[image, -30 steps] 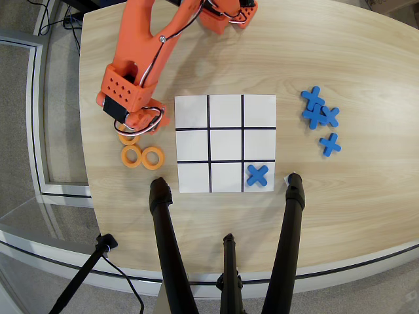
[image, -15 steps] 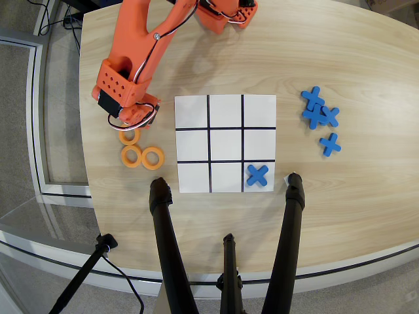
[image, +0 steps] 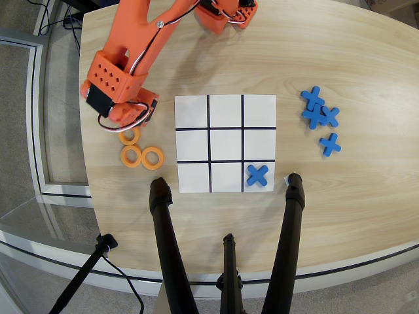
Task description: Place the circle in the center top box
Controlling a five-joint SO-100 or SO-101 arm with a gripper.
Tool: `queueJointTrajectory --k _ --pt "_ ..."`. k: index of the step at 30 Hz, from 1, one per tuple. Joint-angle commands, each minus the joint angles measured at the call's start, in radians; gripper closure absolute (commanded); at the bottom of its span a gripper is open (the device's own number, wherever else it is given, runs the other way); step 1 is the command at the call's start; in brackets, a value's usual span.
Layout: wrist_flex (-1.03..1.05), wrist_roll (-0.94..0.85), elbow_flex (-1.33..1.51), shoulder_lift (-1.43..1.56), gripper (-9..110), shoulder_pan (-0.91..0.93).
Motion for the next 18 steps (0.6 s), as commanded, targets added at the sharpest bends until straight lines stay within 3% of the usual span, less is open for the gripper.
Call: queueJointTrajectory --k 1,6,18 --pt "0.137 0.071 -0.175 0.055 102 -0.064" --pt "0.252 0.241 -0.377 0.064 102 -0.213" --pt "0.311 0.66 -0.626 0.063 102 -0.663"
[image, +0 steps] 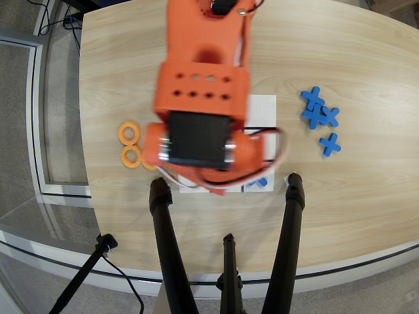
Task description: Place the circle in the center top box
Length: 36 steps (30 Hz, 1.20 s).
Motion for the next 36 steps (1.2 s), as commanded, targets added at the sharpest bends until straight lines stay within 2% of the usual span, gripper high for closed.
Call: queueJointTrajectory --k 1,8,24,36 --pt "-0.017 0.074 -0.071 0.031 102 -0.11" --pt "-0.163 0.13 -0.153 -0.161 102 -0.21" --pt "-0.31 0.098 -0.23 -0.548 102 -0.126" --pt "-0.337 0.1 -0.333 -0.706 102 -0.127"
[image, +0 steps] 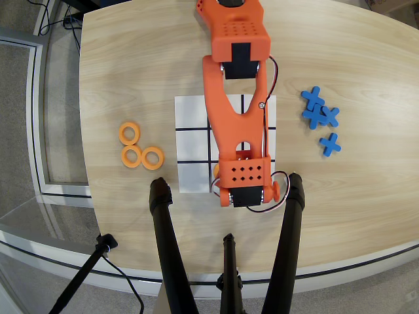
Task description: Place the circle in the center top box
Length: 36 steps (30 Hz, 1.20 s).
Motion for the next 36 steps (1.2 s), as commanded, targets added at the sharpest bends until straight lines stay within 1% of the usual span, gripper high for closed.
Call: queueJointTrajectory --k 1,12,21,23,26,29,32,36 --pt "-0.003 -0.006 -0.064 -0.006 102 0.002" --pt "0.002 -0.008 -0.107 -0.046 101 0.002" --pt "0.044 -0.008 -0.173 -0.046 95 0.018" --pt "0.069 -0.008 -0.209 -0.046 91 0.026" --pt "0.123 -0.02 -0.264 -0.034 90 0.038" --pt "0.179 -0.044 -0.272 0.038 86 0.055" --pt "0.225 -0.074 -0.233 0.176 86 0.078" --pt "0.239 -0.146 -0.048 0.451 86 0.107"
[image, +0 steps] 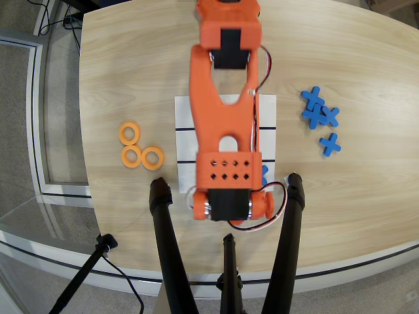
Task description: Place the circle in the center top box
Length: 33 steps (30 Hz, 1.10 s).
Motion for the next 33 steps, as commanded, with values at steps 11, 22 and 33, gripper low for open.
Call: queueJointTrajectory --k 11,22,33 --pt "-0.279 -0.206 1.301 1.213 86 -0.083" --pt "-0.431 -0.382 2.327 2.118 86 -0.199" --pt "-0.268 -0.431 2.533 2.35 102 -0.169"
